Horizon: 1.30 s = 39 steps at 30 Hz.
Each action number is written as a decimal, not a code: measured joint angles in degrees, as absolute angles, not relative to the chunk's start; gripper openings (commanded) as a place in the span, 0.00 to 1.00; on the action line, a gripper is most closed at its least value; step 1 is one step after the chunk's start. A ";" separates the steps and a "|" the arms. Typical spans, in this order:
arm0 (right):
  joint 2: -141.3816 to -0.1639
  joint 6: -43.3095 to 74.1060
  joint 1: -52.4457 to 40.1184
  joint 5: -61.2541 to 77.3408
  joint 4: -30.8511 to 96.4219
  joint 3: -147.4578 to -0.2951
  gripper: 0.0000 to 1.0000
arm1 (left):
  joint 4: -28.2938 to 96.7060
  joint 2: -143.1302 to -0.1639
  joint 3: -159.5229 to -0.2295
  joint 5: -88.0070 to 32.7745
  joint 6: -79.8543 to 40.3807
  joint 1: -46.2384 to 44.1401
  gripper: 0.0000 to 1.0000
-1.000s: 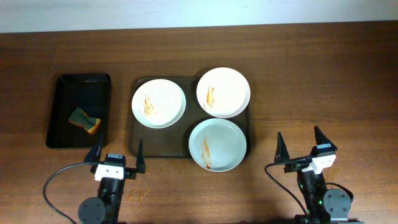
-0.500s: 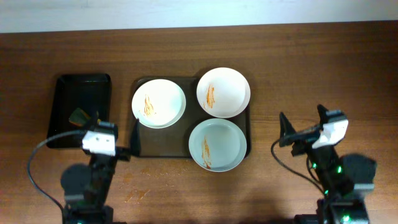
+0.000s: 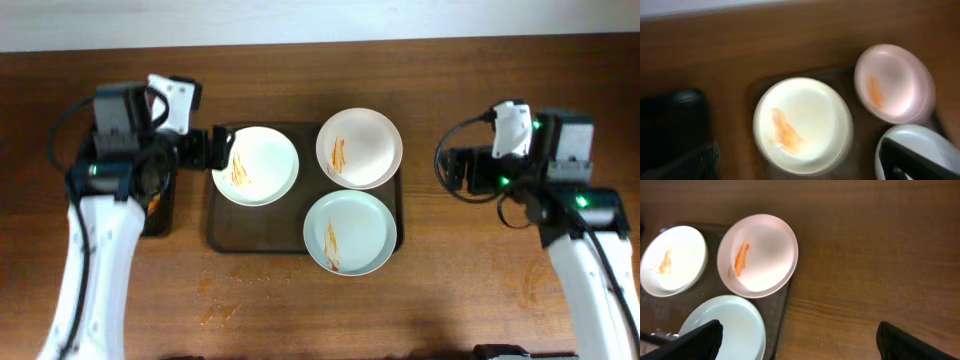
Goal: Clean dirty plates on tray and stack at the side
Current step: 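Reach left gripper to sponge and right gripper to top-right plate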
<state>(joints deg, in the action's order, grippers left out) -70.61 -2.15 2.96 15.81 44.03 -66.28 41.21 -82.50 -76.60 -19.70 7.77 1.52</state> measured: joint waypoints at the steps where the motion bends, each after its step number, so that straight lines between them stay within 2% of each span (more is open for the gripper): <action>1: -72.42 -2.00 2.96 15.84 42.96 -66.35 0.98 | 41.28 -84.66 -78.22 -22.44 7.77 1.52 1.00; 7: -81.87 4.99 1.85 22.85 34.85 -66.85 0.99 | 45.50 -91.57 -79.61 -32.12 7.79 1.52 1.00; 11: -86.17 10.57 -6.15 20.75 36.86 -73.54 0.97 | 45.63 -92.38 -79.61 -32.60 7.75 1.52 1.00; 13: -90.02 12.69 -11.79 17.98 39.55 -80.07 0.92 | 45.74 -92.38 -79.61 -28.64 5.10 1.50 1.00; 17: -100.97 16.36 -19.97 14.11 42.78 -92.47 0.83 | 49.74 -92.40 -80.66 -12.34 -3.77 1.52 1.00; 22: -112.57 22.13 -26.24 12.47 39.68 -95.37 0.72 | 51.81 -92.40 -83.22 2.66 -9.69 2.37 1.00; 26: -116.55 24.38 -28.95 11.99 37.26 -95.37 0.65 | 52.75 -92.40 -83.26 4.49 -12.60 6.90 1.00; 30: -118.91 25.50 -32.14 10.94 36.32 -95.37 0.54 | 52.77 -92.40 -83.26 4.10 -13.78 12.25 0.99; 34: -121.84 26.61 -33.89 9.63 35.27 -95.42 0.43 | 52.77 -92.42 -83.26 3.66 -14.20 13.17 1.00; 39: -124.88 28.18 -34.02 8.84 33.28 -95.42 0.42 | 52.75 -94.56 -83.26 3.42 -14.24 13.17 1.00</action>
